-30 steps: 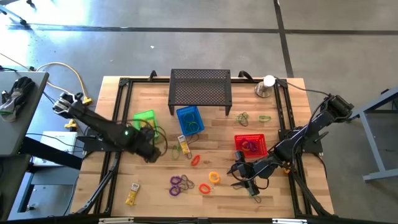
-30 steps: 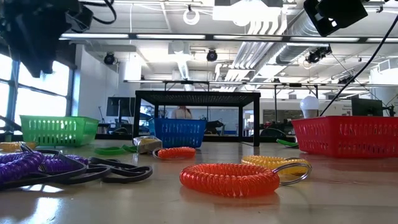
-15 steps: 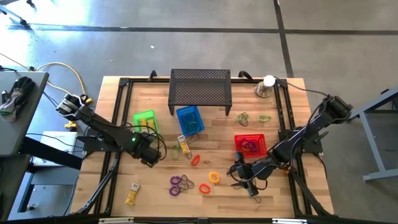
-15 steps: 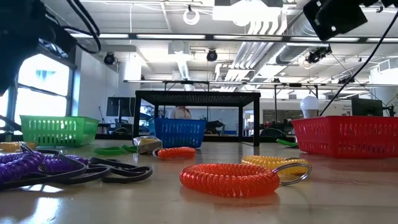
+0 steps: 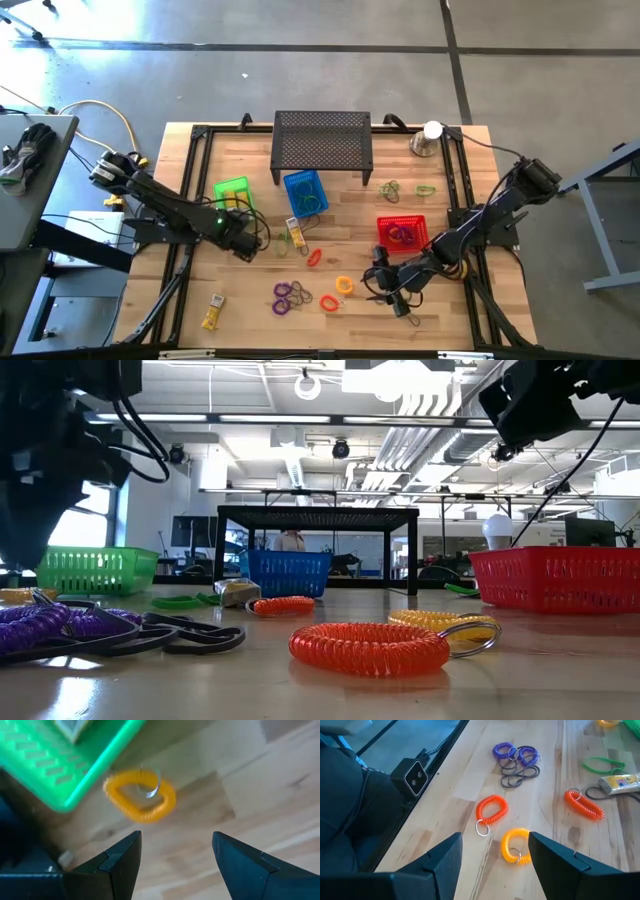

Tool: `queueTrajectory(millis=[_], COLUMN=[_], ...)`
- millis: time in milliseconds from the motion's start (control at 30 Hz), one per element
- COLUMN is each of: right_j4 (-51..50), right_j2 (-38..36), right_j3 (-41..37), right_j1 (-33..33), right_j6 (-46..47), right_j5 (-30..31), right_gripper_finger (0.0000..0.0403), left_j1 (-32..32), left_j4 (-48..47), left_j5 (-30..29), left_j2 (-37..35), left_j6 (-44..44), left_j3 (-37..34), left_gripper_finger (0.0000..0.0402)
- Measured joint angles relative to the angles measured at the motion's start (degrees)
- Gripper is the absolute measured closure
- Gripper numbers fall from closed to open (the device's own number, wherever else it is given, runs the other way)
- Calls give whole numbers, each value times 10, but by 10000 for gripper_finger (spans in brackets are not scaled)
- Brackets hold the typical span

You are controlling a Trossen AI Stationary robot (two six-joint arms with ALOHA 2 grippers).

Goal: Pick & Place Office Desk Supplies
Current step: Put the orange spring keychain into the red basket

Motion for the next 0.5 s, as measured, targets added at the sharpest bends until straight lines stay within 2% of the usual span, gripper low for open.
queueTrajectory(millis=[400,500], right_j4=[1,1], right_j2=[0,0], right_j3=[0,0], right_j1=[0,0], right_j6=[0,0], right_j5=[1,1], right_gripper_finger=[186,186], left_j1=[2,8], left_j4=[74,79], left_j5=[-30,-38], left_j2=[1,1], left_j6=[16,-3], left_j3=[-40,-48], left_gripper_finger=[167,167])
